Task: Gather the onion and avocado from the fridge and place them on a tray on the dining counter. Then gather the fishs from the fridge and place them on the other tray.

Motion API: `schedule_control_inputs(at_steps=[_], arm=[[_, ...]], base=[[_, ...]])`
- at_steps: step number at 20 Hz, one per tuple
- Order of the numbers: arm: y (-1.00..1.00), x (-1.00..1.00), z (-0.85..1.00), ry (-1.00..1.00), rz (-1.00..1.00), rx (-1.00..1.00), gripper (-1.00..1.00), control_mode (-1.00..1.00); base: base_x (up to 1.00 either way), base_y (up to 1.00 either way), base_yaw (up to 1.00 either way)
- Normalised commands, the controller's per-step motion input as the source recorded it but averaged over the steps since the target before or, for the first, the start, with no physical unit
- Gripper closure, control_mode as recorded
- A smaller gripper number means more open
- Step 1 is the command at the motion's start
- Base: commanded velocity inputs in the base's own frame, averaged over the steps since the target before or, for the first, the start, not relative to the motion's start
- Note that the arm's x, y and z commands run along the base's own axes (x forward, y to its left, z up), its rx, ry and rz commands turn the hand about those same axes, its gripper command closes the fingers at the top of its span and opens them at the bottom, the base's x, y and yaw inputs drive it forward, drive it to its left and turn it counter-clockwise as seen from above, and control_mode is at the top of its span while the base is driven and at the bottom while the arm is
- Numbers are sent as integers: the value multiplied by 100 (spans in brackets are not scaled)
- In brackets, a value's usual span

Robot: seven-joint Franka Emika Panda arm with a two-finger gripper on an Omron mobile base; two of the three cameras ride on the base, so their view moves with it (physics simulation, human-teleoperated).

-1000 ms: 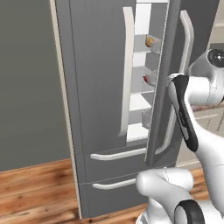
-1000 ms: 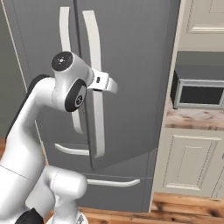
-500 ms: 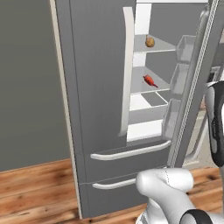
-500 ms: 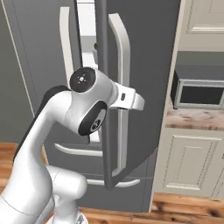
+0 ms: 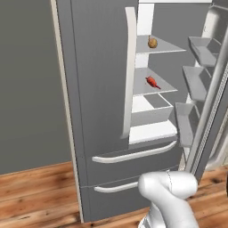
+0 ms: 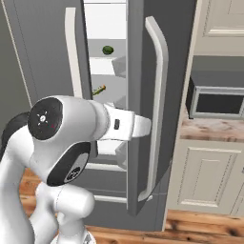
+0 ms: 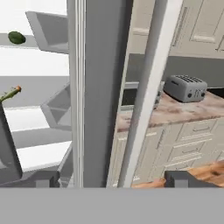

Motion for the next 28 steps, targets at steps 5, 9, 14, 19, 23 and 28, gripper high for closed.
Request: schedule_control_inputs(at_steps=[5,9,14,19,23,28], arm=[[94,-56,65,3,-2,-31,-100,-100],[100,11,43,20,-3,-31,-100,-100],[75,70,7,29,-12,-26,-100,-100],[12,60,-30,11,-9,-16,-100,-100],[0,76,-65,0,-1,-9,-100,-100],[-7,95,-48,0,0,-8,-100,-100]], base=[[0,0,0],[0,0,0],[0,0,0],[0,0,0],[0,0,0],[0,0,0]])
